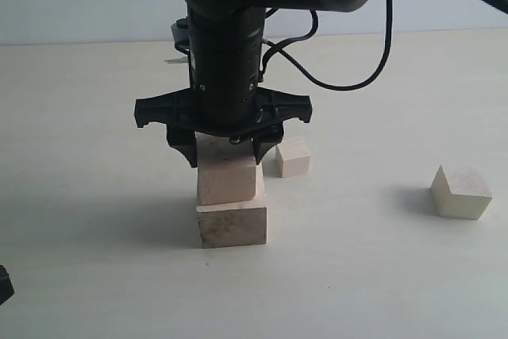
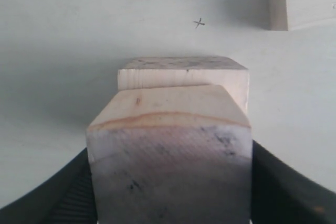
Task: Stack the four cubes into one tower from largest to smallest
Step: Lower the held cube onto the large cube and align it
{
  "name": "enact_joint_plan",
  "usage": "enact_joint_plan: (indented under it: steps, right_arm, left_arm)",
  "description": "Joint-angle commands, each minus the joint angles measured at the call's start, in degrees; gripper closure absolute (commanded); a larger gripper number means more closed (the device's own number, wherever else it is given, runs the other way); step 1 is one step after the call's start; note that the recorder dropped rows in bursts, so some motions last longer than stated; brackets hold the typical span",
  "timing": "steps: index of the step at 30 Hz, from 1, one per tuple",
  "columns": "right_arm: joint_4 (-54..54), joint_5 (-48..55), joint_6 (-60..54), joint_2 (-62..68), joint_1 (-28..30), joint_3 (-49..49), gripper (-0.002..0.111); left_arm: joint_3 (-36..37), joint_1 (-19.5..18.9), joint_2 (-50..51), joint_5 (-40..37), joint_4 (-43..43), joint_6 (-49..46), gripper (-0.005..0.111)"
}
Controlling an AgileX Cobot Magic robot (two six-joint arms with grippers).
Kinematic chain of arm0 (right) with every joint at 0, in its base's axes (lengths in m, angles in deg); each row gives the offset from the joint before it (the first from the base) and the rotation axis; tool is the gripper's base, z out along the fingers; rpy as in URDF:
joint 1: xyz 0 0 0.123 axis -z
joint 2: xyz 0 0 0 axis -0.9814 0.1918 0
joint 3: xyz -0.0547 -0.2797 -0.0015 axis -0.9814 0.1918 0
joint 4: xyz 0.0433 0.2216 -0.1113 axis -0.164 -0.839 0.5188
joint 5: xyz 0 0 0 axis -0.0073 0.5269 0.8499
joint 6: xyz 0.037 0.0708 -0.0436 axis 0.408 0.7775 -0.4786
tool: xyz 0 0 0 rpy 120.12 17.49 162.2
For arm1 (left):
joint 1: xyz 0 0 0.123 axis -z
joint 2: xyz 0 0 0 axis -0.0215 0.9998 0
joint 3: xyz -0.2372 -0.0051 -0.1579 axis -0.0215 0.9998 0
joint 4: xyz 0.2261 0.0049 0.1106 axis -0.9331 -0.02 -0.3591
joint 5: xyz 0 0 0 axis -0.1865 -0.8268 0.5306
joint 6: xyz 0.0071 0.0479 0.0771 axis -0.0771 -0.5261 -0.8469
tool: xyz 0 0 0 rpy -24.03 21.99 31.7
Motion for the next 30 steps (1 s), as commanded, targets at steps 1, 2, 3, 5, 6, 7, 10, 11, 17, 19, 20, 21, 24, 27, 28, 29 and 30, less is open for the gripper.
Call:
enact_joint_plan:
  steps: [1, 2, 3, 5, 6, 7, 10, 11, 17, 19, 20, 21, 24, 27, 28, 29, 30]
  right_arm:
    - [0.52, 0.98, 0.18, -0.35, -0.02, 0.35, 0.108]
    - [0.52, 0.96, 0.18, -0.35, -0.25, 0.35, 0.108]
    - [0.71, 0.84, 1.07, -0.35, -0.26, 0.35, 0.108]
    - [0.82, 0.26, 1.01, -0.35, -0.35, 0.35, 0.108]
    - [0.97, -0.13, 1.01, -0.35, -0.35, 0.35, 0.108]
    - [0.97, -0.4, 1.01, -0.35, -0.35, 0.35, 0.108]
    - [0.97, -0.66, 1.22, -0.35, -0.35, 0.35, 0.108]
    - [0.97, -0.78, 1.22, -0.35, -0.35, 0.35, 0.108]
    - [0.97, -0.78, 1.11, -0.35, -0.35, 0.35, 0.107]
    - [0.97, -0.78, 0.99, -0.35, -0.38, 0.35, 0.103]
    - [0.97, -0.78, 0.9, -0.35, -0.38, 0.35, 0.1]
    - [0.97, -0.78, 0.75, -0.35, -0.38, 0.35, 0.096]
    - [0.75, -0.78, 0.75, -0.24, -0.38, 0.35, 0.081]
    - [0.75, -0.78, 0.75, -0.24, -0.38, 0.35, 0.068]
    - [0.75, -0.78, 0.75, -0.24, -0.38, 0.35, 0.064]
    - [0.75, -0.78, 0.75, -0.24, -0.38, 0.35, 0.062]
    - [0.75, -0.78, 0.75, -0.24, -0.38, 0.35, 0.06]
  left_arm:
    - [-0.02, -0.09, -0.38, -0.02, 0.25, -0.02, 0.107]
    - [-0.02, -0.09, -0.38, -0.02, 0.25, -0.02, 0.107]
    - [-0.02, -0.09, -0.38, -0.02, 0.25, -0.02, 0.107]
    - [-0.02, -0.09, -0.38, -0.02, 0.25, -0.02, 0.107]
    - [-0.02, -0.09, -0.38, -0.02, 0.25, -0.02, 0.107]
    - [-0.02, -0.09, -0.38, -0.02, 0.25, -0.02, 0.107]
    - [-0.02, -0.09, -0.38, -0.02, 0.25, -0.02, 0.107]
    - [-0.02, -0.09, -0.38, -0.02, 0.25, -0.02, 0.107]
    - [-0.02, -0.09, -0.38, -0.02, 0.25, -0.02, 0.107]
    - [-0.02, -0.09, -0.38, -0.02, 0.25, -0.02, 0.107]
    - [-0.02, -0.09, -0.38, -0.02, 0.25, -0.02, 0.107]
    - [-0.02, -0.09, -0.38, -0.02, 0.25, -0.02, 0.107]
    - [-0.02, -0.09, -0.38, -0.02, 0.25, -0.02, 0.107]
    - [-0.02, -0.09, -0.38, -0.02, 0.25, -0.02, 0.107]
    - [-0.02, -0.09, -0.38, -0.02, 0.25, -0.02, 0.107]
    - [-0.02, -0.09, -0.38, -0.02, 0.25, -0.02, 0.107]
    - [-0.02, -0.09, -0.38, -0.02, 0.25, -0.02, 0.107]
